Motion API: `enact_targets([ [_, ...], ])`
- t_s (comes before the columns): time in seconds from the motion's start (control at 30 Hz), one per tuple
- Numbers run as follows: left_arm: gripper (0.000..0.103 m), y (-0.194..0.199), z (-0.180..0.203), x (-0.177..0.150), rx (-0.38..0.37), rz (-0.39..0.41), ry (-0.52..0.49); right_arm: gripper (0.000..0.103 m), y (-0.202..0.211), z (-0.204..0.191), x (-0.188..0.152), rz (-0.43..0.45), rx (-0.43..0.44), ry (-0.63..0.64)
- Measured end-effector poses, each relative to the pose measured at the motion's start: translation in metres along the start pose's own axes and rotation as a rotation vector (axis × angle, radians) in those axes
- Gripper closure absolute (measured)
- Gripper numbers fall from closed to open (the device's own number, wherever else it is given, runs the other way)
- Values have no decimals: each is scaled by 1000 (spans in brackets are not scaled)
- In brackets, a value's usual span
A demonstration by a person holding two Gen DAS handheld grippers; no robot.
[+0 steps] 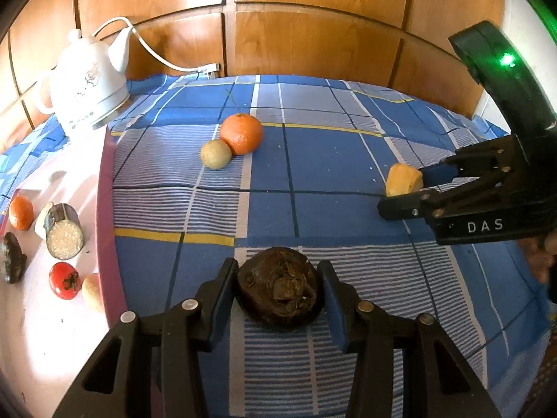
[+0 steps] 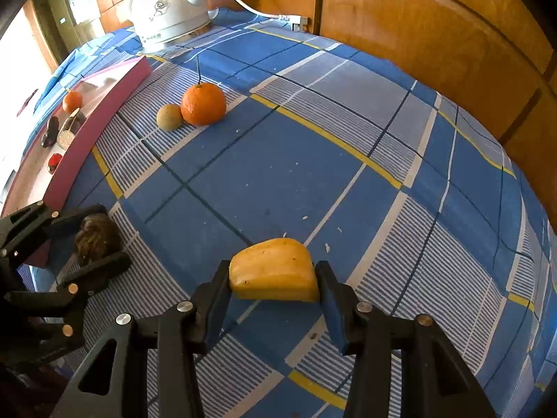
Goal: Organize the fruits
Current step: 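Hold the dark brown fruit in the left tool while the right tool lifts the yellow wedge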
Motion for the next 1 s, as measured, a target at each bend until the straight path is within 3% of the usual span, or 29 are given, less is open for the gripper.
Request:
enact_targets([
  [0.27, 56, 35, -9, 2, 18, 35, 42, 54, -7, 1, 2, 3, 9, -30],
  [0.6, 56, 89, -43, 18, 126, 113, 109, 54, -7, 5, 4, -9, 39, -78],
  [1.0, 56, 100, -58, 5, 151, 113, 150, 54, -8, 2, 3, -3, 16, -47],
])
Point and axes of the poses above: each gripper's, at about its wrist camera, not at the fingertips, and y roughly against the way its jaws point, z to its right, x to its top, the point moved 7 cm from there along -y, roughly the way its jaws point, and after that the axes turned 11 degrees about -y, right-handed, at the moved point
